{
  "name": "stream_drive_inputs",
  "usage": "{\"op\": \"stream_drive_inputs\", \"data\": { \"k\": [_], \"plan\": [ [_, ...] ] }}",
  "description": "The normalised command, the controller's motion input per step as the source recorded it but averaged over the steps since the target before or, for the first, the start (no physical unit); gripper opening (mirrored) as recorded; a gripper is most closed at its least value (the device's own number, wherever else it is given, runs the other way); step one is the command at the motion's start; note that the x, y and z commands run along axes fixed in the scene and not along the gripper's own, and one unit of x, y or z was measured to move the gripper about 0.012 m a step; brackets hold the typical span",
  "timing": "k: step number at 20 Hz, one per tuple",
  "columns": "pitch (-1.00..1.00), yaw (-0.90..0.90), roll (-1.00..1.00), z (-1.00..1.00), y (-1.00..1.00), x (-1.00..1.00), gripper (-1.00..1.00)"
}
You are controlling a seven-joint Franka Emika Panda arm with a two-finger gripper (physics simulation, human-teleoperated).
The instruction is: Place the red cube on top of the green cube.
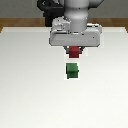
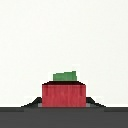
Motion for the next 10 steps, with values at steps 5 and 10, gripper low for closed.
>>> {"op": "stream_drive_inputs", "data": {
  "k": [5, 10],
  "plan": [
    [0.00, 0.00, 0.00, 0.00, 0.00, 0.00, -1.00],
    [0.00, 0.00, 0.00, -0.20, -0.20, 0.00, -1.00]
  ]
}}
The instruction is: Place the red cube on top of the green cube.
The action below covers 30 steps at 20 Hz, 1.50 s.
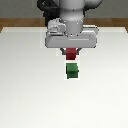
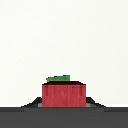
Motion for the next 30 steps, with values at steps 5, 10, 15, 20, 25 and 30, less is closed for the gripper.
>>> {"op": "stream_drive_inputs", "data": {
  "k": [5, 10, 15, 20, 25, 30],
  "plan": [
    [0.00, 0.00, 0.00, -0.20, 0.20, 0.00, -1.00],
    [0.00, 0.00, 0.00, 0.00, 0.00, 0.20, -1.00],
    [0.00, 0.00, 0.00, -0.20, 0.00, 0.00, -1.00],
    [0.00, 0.00, 0.00, -0.40, 0.00, 0.00, 1.00],
    [0.00, 0.00, 0.00, 0.00, 0.00, 0.00, 1.00],
    [0.00, 0.00, 0.00, 0.00, 0.00, 0.00, 1.00]
  ]
}}
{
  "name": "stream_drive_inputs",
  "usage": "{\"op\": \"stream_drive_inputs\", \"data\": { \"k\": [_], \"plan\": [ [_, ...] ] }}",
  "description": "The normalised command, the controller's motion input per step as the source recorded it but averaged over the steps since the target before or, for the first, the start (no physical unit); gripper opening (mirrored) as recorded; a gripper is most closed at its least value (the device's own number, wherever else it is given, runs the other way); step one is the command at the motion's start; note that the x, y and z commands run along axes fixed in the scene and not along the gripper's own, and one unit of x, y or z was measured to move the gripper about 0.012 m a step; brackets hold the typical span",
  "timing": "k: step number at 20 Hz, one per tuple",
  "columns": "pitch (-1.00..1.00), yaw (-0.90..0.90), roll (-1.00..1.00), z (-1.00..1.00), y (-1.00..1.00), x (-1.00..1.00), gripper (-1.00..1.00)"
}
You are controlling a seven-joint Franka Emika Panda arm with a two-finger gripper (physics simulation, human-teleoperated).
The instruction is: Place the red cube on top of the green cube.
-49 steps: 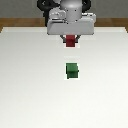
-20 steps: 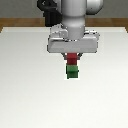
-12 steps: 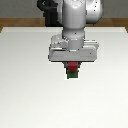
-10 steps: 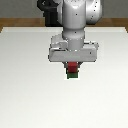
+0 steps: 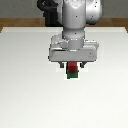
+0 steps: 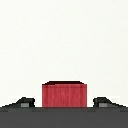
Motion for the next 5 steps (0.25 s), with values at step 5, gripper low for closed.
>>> {"op": "stream_drive_inputs", "data": {
  "k": [5],
  "plan": [
    [0.00, 0.00, 0.00, 0.00, 0.00, 0.00, 1.00]
  ]
}}
